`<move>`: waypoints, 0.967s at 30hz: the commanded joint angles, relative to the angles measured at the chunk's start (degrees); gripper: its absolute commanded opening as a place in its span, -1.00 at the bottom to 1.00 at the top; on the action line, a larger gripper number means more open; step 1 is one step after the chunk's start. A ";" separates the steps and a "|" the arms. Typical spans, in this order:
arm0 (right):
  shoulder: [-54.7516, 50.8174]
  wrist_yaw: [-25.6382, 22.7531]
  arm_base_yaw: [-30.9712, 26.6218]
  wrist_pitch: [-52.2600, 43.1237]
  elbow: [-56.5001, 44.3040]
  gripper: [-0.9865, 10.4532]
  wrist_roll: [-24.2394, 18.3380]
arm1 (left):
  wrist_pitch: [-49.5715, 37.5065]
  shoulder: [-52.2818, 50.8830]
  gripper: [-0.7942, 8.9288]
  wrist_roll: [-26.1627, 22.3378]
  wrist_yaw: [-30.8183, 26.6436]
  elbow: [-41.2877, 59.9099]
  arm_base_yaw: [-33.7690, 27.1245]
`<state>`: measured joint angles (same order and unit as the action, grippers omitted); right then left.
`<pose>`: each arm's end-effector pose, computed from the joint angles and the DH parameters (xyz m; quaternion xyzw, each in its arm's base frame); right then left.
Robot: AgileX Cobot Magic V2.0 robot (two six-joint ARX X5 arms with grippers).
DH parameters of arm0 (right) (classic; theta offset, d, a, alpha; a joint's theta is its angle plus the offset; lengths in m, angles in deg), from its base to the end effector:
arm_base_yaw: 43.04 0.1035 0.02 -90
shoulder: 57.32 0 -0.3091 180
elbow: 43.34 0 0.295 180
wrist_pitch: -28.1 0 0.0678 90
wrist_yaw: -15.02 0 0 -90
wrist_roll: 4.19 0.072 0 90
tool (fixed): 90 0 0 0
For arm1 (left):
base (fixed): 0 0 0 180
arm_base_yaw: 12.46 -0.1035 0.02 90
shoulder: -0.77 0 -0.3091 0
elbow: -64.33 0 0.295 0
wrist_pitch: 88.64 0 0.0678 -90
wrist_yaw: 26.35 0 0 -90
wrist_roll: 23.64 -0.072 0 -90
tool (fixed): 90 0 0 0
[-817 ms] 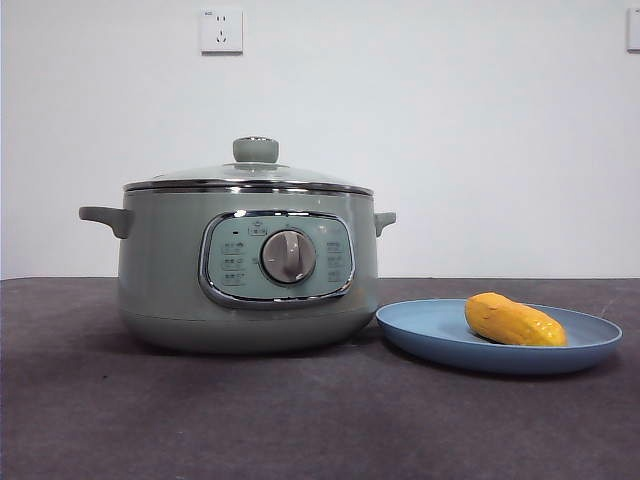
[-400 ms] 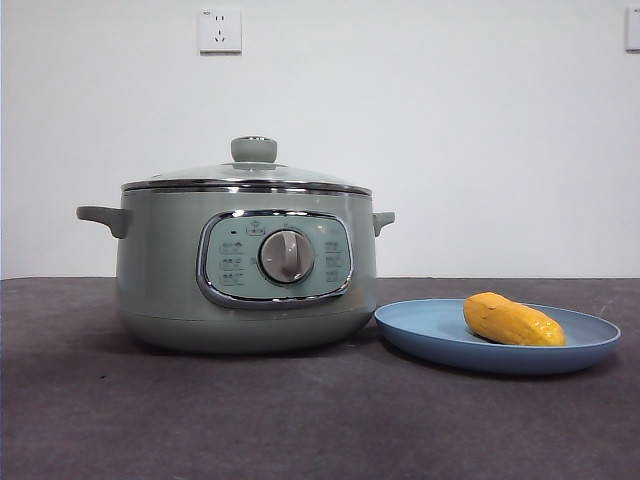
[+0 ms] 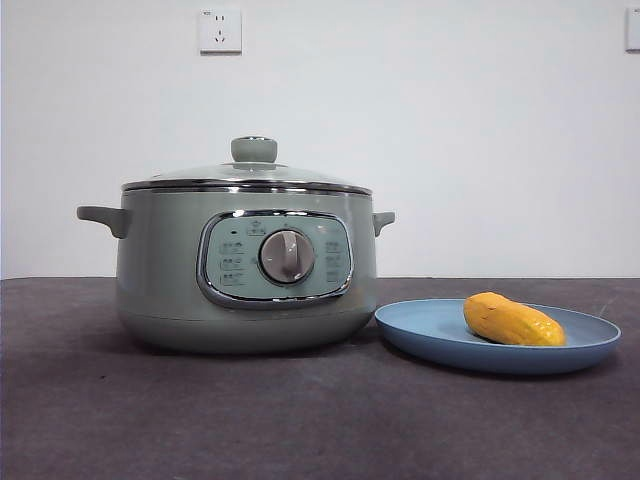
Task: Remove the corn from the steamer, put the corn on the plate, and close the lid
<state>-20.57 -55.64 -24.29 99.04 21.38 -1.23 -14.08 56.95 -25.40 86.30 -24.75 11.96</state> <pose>0.1175 0.0651 0.3343 0.0246 0.3740 0.2941 0.8792 0.1670 -0.1063 0.4313 0.0187 0.3498 -0.3786 0.8567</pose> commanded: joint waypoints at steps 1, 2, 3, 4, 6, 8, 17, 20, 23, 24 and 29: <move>-0.02 -0.17 0.11 -0.13 -0.37 -0.83 -0.31 | -0.20 -0.02 -0.84 0.07 -0.09 0.35 -0.04; -0.02 -0.17 0.11 -0.13 -0.37 -0.83 -0.28 | -0.20 -0.02 -0.84 0.07 -0.09 0.35 -0.04; -0.02 -0.17 0.11 -0.13 -0.37 -0.83 -0.28 | -0.20 -0.02 -0.84 0.07 -0.09 0.35 -0.04; -0.02 -0.17 0.11 -0.13 -0.37 -0.83 -0.28 | -0.59 -0.02 -0.84 0.07 -0.15 0.35 -0.04; -0.02 -0.17 0.11 -0.13 -0.37 -0.83 -0.28 | -1.79 -0.02 -0.84 -1.73 -0.24 0.35 -0.04; -0.02 -0.17 0.11 -0.13 -0.37 -0.83 -0.28 | -5.46 -0.22 -0.84 -5.64 -1.51 0.35 -0.81; -0.04 -0.17 0.11 -0.13 -0.37 -0.83 -0.28 | -29.51 -9.70 -0.84 -14.86 1.42 7.80 -15.72; -0.04 -0.15 0.11 -0.13 -0.37 -0.83 -0.28 | -37.59 -15.96 -0.84 -14.84 -0.46 17.11 -20.04; -0.04 -0.17 0.11 -0.13 -0.37 -0.83 -0.28 | -45.77 -22.73 -0.84 -14.34 -5.77 28.98 -23.15; -0.04 -0.17 0.11 -0.13 -0.37 -0.83 -0.28 | -48.72 -24.98 -0.84 -13.46 -7.06 33.38 -23.93; -0.04 -0.17 0.11 -0.13 -0.37 -0.83 -0.28 | -57.99 -34.67 -0.84 -9.53 -12.79 52.30 -25.64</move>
<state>-20.57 -55.64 -24.29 99.04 21.38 -1.21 -71.08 23.40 -36.57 74.28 23.78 -13.39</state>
